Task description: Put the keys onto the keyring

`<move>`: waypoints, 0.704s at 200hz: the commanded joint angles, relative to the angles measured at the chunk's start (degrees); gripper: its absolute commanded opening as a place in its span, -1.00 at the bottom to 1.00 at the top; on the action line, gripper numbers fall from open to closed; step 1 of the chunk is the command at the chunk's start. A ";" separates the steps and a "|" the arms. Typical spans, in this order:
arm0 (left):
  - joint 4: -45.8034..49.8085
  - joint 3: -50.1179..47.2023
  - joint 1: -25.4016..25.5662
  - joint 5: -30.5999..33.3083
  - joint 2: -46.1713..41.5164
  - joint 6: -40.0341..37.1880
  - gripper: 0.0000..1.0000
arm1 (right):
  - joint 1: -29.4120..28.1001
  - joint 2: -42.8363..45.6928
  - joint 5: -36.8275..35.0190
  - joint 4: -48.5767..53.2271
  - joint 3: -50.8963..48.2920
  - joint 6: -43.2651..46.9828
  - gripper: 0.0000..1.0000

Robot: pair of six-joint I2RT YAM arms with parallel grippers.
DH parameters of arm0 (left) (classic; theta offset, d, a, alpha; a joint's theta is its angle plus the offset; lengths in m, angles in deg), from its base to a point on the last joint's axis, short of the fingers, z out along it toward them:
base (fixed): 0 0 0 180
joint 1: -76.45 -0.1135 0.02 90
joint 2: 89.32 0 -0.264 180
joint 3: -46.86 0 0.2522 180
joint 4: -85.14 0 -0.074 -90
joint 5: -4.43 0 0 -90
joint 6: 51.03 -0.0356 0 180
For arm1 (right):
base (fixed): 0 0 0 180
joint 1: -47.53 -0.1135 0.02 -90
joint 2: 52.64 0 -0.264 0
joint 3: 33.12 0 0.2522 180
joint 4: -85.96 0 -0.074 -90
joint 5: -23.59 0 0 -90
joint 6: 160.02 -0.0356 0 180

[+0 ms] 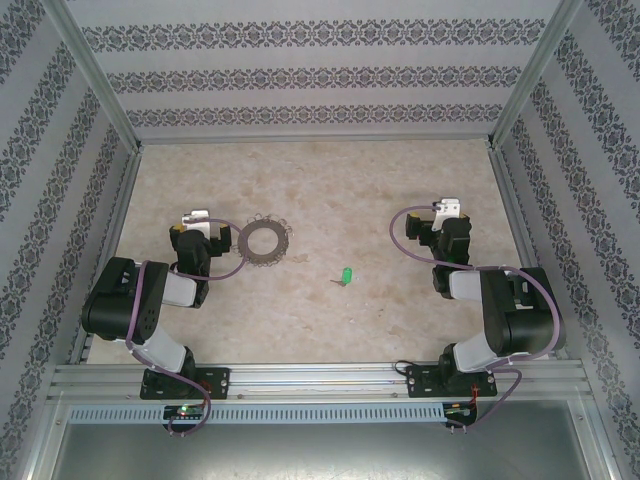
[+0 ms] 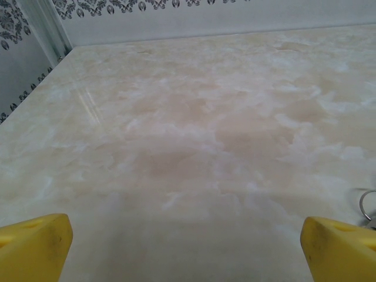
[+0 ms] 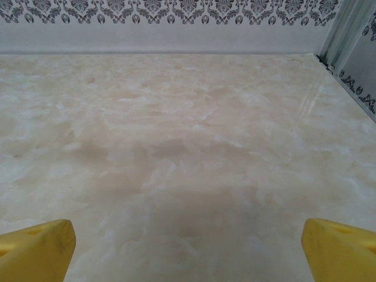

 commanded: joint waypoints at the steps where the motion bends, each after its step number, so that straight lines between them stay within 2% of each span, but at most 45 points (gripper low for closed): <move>1: -0.46 -0.96 -0.58 -1.44 -4.31 0.54 1.00 | -1.34 3.51 -3.00 3.31 0.92 0.13 0.96; 16: 4.51 -0.18 -0.58 -1.99 -7.95 0.30 1.00 | -2.44 7.98 -4.76 12.27 3.37 1.18 0.96; 38: 11.72 1.38 -0.51 -2.39 -11.89 0.42 1.00 | -5.02 12.81 -7.74 16.44 4.23 2.44 0.96; 66: 19.68 3.57 -0.33 -2.80 -16.05 2.04 1.00 | -6.67 20.24 -9.31 28.62 7.78 -1.92 0.96; 86: 30.42 7.42 0.11 -4.30 -20.20 6.22 1.00 | -7.14 24.32 -9.13 40.89 11.98 -8.85 0.96; 97: 38.60 10.86 0.07 -5.86 -22.88 12.73 1.00 | -7.58 25.16 -6.47 46.44 14.30 -11.29 0.96; 106: 46.13 13.78 0.11 -8.41 -25.46 19.58 1.00 | -8.70 25.29 -4.35 49.29 15.63 -11.94 0.96; 115: 52.65 16.67 0.10 -14.07 -27.26 24.32 1.00 | -10.46 25.18 -3.17 52.17 16.78 -12.51 0.96; 128: 59.32 20.29 0.11 -23.52 -28.16 26.48 1.00 | -13.92 24.43 -0.82 54.70 17.97 -13.39 0.96; 141: 65.52 23.51 0.11 -28.41 -27.55 25.89 1.00 | -18.30 23.13 0.23 56.03 18.70 -14.07 0.96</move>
